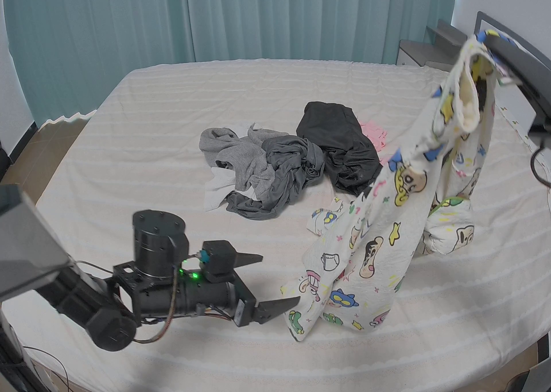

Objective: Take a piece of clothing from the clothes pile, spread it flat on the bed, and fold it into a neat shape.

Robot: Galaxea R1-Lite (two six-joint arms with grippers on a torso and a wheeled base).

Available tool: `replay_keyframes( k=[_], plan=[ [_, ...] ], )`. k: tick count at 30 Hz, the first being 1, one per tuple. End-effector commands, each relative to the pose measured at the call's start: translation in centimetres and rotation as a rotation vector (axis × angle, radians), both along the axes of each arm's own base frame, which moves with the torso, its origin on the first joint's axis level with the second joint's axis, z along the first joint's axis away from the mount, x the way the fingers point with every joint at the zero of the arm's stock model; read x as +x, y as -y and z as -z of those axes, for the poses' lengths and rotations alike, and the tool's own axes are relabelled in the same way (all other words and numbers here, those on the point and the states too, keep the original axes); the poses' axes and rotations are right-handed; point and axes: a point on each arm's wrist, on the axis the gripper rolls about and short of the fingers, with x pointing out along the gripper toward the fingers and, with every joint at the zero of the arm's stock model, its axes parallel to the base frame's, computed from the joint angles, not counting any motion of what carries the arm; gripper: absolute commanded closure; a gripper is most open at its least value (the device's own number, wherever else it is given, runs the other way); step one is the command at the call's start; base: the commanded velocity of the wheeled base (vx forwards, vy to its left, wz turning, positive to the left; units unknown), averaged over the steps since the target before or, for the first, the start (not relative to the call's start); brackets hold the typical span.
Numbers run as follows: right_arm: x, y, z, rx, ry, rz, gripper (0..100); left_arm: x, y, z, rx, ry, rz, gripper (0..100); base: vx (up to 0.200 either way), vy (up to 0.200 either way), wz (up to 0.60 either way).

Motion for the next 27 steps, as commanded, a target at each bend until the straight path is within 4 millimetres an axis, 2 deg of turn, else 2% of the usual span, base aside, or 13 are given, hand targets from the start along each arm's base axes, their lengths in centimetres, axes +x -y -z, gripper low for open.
replay_keyframes(
  k=[1, 4, 9, 12, 17, 21, 24, 27],
  plan=[
    [2.9, -5.5, -1.3, 0.009, -0.016, -0.044, 100, 0.8, 3.2, 6.8, 0.036, -0.136, 0.039, 0, 0.0, 0.0, 0.0],
    [3.6, -7.4, -1.9, 0.018, -0.015, -0.065, 100, 0.4, 3.3, 6.3, -0.036, -0.146, 0.034, 0, 0.0, 0.0, 0.0],
    [4.2, -8.8, -2.1, 0.029, -0.019, -0.056, 100, -0.6, 2.7, 6.1, -0.098, -0.157, 0.038, 0, 0.0, 0.0, 0.0],
    [4.3, -8.7, -2.0, 0.026, -0.021, -0.053, 100, -1.0, 2.0, 5.9, -0.11, -0.15, 0.032, 0, 0.0, 0.0, 0.0],
    [4.7, -8.1, -1.8, 0.021, -0.028, -0.023, 100, -2.1, 0.0, 4.4, -0.138, -0.139, 0.041, 0, 0.0, 0.0, 0.0],
    [5.3, -7.1, -2.0, 0.031, -0.021, 0.02, 100, -3.1, -2.0, 2.2, -0.181, -0.104, 0.046, 0, 0.0, 0.0, 0.0],
    [5.3, -6.7, -2.3, 0.04, -0.018, 0.026, 100, -4.1, -2.5, 1.3, -0.211, -0.121, 0.065, 0, 0.0, 0.0, 0.0],
    [5.3, -6.8, -2.1, 0.037, -0.023, 0.025, 100, -4.8, -2.6, 1.3, -0.214, -0.14, 0.088, 0, 0.0, 0.0, 0.0]
  ],
)
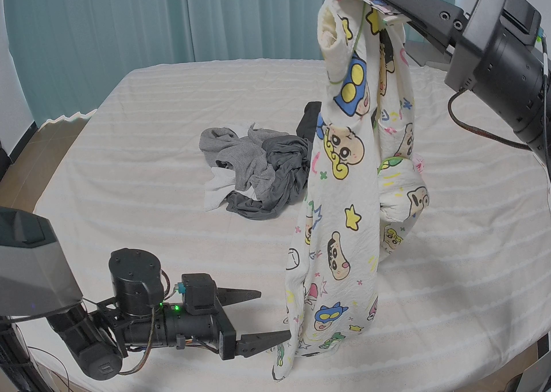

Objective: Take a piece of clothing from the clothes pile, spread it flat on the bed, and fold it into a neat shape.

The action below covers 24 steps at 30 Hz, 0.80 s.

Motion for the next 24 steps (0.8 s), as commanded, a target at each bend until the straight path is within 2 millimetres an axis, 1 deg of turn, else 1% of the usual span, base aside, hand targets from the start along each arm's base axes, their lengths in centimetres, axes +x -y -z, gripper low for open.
replay_keyframes(
  k=[1, 5, 7, 8, 11, 13, 14, 17, 18, 24],
  plan=[
    [0.2, 0.4, 0.0, 0.002, 0.0, 0.013, 100, -1.4, -0.8, -1.8, -0.041, 0.027, 0.021, 0, 0.0, 0.0, 0.0],
    [0.2, 0.3, 0.0, 0.001, 0.001, 0.014, 100, -1.2, -0.5, -1.7, -0.04, 0.034, 0.02, 0, 0.0, 0.0, 0.0],
    [0.1, 0.3, 0.0, 0.002, 0.0, 0.012, 100, -1.3, 0.1, -1.5, -0.037, 0.031, 0.042, 0, 0.0, 0.0, 0.0],
    [0.1, 0.3, 0.0, 0.002, 0.0, 0.012, 100, -1.3, 0.1, -1.5, -0.037, 0.031, 0.042, 0, 0.0, 0.0, 0.0],
    [0.1, 0.3, 0.0, 0.003, 0.001, 0.009, 100, -0.6, 1.1, -0.9, -0.024, 0.031, 0.032, 0, 0.0, 0.0, 0.0],
    [0.1, 0.3, -0.1, 0.004, 0.002, 0.009, 100, -0.4, 1.3, -0.7, -0.018, 0.031, 0.017, 0, 0.0, 0.0, 0.0],
    [0.0, 0.3, -0.1, 0.005, 0.002, 0.007, 100, 0.2, 1.6, -0.4, -0.006, 0.041, -0.029, 0, 0.0, 0.0, 0.0],
    [-0.4, 0.4, -0.3, 0.011, 0.009, 0.001, 100, 0.6, 1.7, -0.3, 0.0, 0.046, -0.057, 0, 0.0, 0.0, 0.0],
    [-0.6, 0.6, -0.5, 0.017, 0.015, -0.003, 100, 1.1, 1.8, 0.0, 0.005, 0.043, -0.069, 0, 0.0, 0.0, 0.0],
    [-0.7, 0.6, -0.2, 0.01, 0.008, -0.003, 100, 1.8, 1.4, 1.4, 0.072, 0.061, -0.124, 0, 0.0, 0.0, 0.0]
  ],
)
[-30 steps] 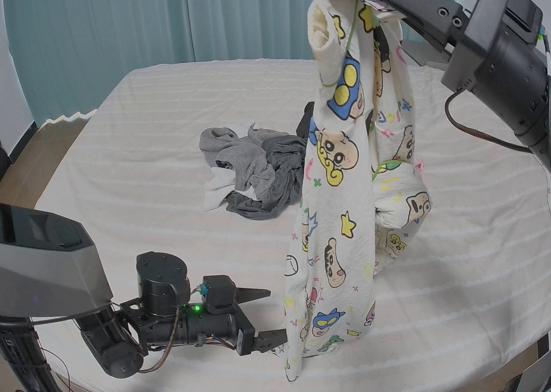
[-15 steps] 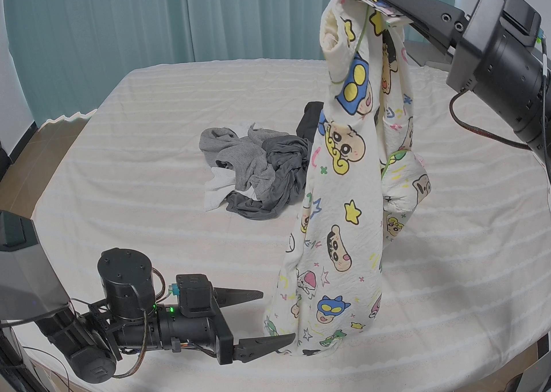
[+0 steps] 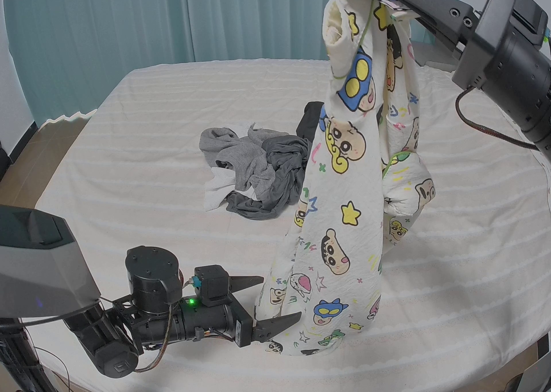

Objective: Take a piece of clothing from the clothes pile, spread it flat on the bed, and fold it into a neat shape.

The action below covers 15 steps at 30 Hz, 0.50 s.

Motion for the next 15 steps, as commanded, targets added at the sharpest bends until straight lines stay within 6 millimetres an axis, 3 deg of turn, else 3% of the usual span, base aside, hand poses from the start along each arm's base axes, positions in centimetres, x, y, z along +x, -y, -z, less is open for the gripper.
replay_keyframes(
  k=[1, 10, 15],
  plan=[
    [-0.2, 0.2, 0.0, 0.001, 0.001, -0.002, 100, 0.9, -0.3, 1.5, 0.053, -0.005, -0.034, 0, 0.0, 0.0, 0.0],
    [-0.2, 0.3, 0.1, 0.002, 0.0, 0.003, 100, 2.7, -0.5, 2.4, 0.045, 0.036, -0.072, 0, 0.0, 0.0, 0.0],
    [-0.3, 0.7, 0.2, -0.002, -0.001, 0.009, 100, 3.6, -2.1, 2.2, 0.037, 0.043, -0.127, 0, 0.0, 0.0, 0.0]
  ],
)
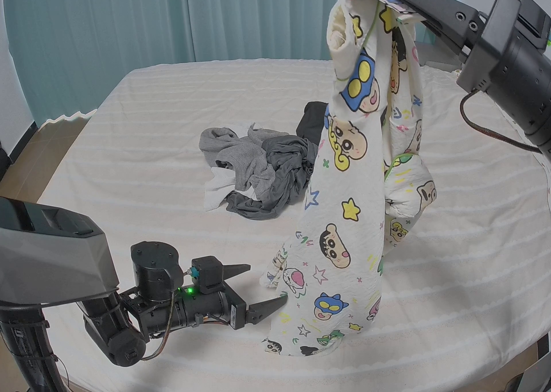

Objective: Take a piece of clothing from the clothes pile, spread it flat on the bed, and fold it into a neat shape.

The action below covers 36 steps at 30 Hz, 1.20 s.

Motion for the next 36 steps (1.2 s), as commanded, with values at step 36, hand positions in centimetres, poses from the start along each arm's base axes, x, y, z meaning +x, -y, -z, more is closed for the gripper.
replay_keyframes(
  k=[36],
  plan=[
    [0.1, -1.7, 1.3, -0.037, -0.034, -0.044, 100, 5.3, 3.9, 3.1, -0.118, -0.102, 0.168, 0, 0.0, 0.0, 0.0]
  ],
)
